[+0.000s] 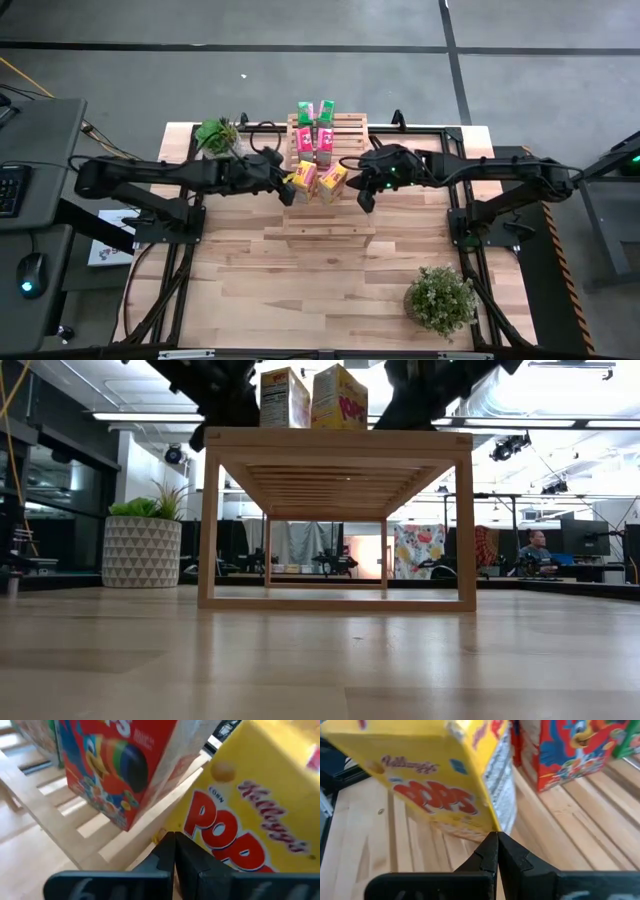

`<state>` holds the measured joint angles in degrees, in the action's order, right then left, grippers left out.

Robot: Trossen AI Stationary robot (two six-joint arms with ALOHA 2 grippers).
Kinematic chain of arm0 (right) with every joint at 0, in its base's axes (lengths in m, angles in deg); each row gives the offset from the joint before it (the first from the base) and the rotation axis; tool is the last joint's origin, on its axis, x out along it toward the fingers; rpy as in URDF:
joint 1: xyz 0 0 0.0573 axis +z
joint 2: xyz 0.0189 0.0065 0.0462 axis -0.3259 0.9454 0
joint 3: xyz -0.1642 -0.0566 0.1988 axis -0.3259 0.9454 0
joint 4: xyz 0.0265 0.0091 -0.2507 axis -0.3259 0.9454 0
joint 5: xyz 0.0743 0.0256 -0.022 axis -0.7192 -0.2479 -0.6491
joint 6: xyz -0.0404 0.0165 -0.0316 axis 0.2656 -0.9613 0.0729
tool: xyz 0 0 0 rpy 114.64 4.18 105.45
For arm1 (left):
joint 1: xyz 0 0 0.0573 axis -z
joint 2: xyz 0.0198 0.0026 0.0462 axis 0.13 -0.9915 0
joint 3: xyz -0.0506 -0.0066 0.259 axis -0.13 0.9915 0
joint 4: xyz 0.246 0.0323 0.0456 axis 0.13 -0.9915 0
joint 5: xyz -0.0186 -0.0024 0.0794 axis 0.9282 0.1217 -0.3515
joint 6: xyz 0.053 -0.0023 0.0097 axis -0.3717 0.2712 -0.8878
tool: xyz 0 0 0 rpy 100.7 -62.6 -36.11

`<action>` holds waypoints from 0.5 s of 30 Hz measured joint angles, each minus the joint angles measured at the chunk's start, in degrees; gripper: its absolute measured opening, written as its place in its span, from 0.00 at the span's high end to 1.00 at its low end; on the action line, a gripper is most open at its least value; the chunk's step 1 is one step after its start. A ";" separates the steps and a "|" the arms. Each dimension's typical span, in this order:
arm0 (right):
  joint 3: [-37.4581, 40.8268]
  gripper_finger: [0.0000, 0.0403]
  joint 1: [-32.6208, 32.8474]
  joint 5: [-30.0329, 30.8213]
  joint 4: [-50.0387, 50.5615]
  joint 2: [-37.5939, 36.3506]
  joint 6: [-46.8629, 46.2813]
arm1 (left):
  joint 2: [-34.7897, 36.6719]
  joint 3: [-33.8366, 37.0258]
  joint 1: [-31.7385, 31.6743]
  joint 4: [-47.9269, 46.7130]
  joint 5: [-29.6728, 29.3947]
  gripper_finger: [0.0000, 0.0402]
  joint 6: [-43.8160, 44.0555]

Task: Stack cereal on shelf
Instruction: Put the yellow cereal box on the top shelf and align with the other yellow cereal box

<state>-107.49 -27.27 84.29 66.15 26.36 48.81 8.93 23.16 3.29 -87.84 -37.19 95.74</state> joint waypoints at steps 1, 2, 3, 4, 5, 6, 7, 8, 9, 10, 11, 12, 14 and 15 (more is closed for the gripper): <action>0.00 1.00 -0.24 -0.01 -0.01 0.00 0.00 | -0.40 0.00 0.28 -0.05 -0.25 1.00 0.62; 0.00 1.00 -0.49 0.00 -0.13 0.00 0.00 | -0.73 0.00 0.54 -0.08 -0.60 1.00 1.19; 0.00 1.00 -0.74 0.01 -0.33 0.00 0.00 | -0.99 0.00 0.84 -0.12 -1.10 1.00 1.73; 0.00 1.00 -0.89 0.01 -0.58 0.00 0.00 | -1.12 0.00 1.14 -0.13 -1.62 1.00 2.13; 0.00 1.00 -1.04 0.00 -0.89 0.00 0.00 | -1.17 0.00 1.40 -0.09 -2.06 1.00 2.41; 0.00 1.00 -1.16 0.00 -1.28 0.00 0.00 | -1.19 0.00 1.66 -0.12 -2.47 1.00 2.99; 0.00 1.00 -1.27 -0.02 -1.81 0.00 0.00 | -1.19 0.00 1.91 -0.11 -2.90 1.00 3.56; 0.00 1.00 -1.38 -0.02 -2.46 0.00 0.02 | -1.19 0.00 2.18 -0.09 -3.24 1.00 4.10; -0.02 1.00 -1.52 -0.02 -3.12 0.00 0.20 | -1.19 0.00 2.42 -0.11 -3.50 1.00 4.81; -0.04 1.00 -1.53 -0.02 -3.71 0.00 0.36 | -1.19 0.00 2.64 -0.12 -3.82 1.00 5.39; -0.04 1.00 -1.53 0.00 -4.22 0.00 0.45 | -1.18 0.00 2.94 -0.11 -4.17 1.00 6.09; -0.04 1.00 -1.53 0.00 -4.67 0.00 0.58 | -1.18 0.00 3.20 -0.12 -4.47 1.00 6.60; -0.04 1.00 -1.53 -0.02 -5.53 0.00 1.19 | -1.17 0.00 3.68 -0.12 -4.82 1.00 7.78; -0.06 1.00 -1.53 -0.01 -5.92 0.00 1.41 | -1.19 0.00 3.89 -0.12 -5.02 1.00 8.58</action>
<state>-107.54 -28.80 84.28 60.23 26.36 50.22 7.74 23.16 7.18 -87.96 -42.21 104.31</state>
